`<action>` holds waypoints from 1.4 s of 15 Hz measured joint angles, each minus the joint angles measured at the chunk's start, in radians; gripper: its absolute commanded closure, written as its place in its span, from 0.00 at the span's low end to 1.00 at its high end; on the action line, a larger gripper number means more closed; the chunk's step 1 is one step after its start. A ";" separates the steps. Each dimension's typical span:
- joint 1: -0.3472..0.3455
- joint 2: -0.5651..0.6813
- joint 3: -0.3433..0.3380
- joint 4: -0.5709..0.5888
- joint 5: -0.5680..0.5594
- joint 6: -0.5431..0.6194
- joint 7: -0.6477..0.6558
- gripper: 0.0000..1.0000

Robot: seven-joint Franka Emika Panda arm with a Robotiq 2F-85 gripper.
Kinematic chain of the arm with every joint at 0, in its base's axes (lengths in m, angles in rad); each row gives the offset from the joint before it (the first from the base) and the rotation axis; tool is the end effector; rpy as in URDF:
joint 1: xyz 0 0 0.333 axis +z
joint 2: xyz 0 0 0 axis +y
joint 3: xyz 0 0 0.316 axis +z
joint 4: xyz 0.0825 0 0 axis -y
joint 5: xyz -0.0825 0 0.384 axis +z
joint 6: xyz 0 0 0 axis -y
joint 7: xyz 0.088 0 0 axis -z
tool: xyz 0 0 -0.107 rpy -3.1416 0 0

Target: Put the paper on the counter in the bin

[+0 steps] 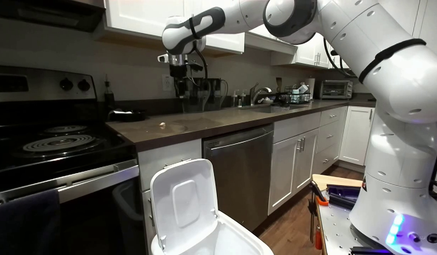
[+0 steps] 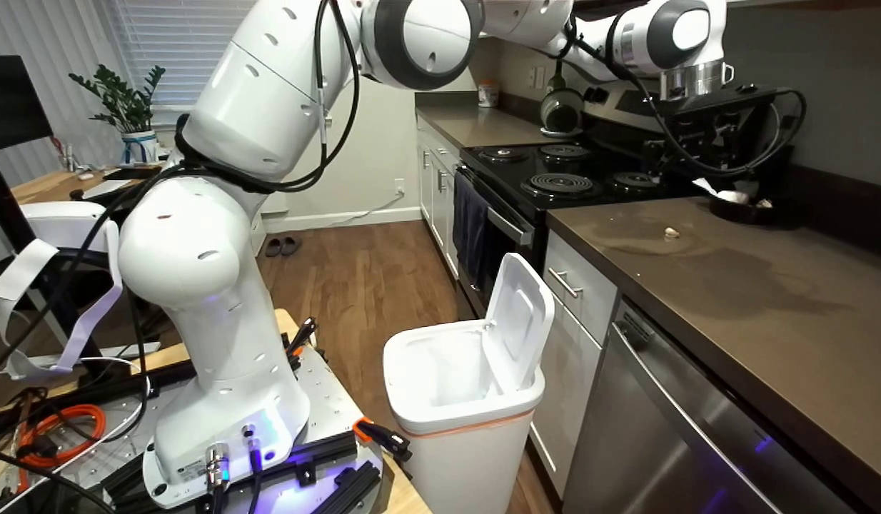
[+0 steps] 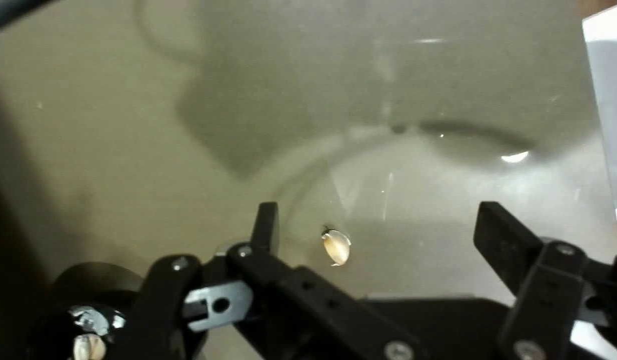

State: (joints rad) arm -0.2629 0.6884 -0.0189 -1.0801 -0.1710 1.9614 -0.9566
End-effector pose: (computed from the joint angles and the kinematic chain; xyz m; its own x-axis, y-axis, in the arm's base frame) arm 0.7323 -0.2188 0.4431 0.7478 0.6627 -0.0391 0.6488 -0.7171 0.2546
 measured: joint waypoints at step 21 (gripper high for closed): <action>-0.022 0.110 0.037 0.169 -0.004 -0.055 -0.564 0.00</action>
State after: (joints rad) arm -0.2845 0.7989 0.0180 -0.9108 -0.1754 1.9068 -1.5207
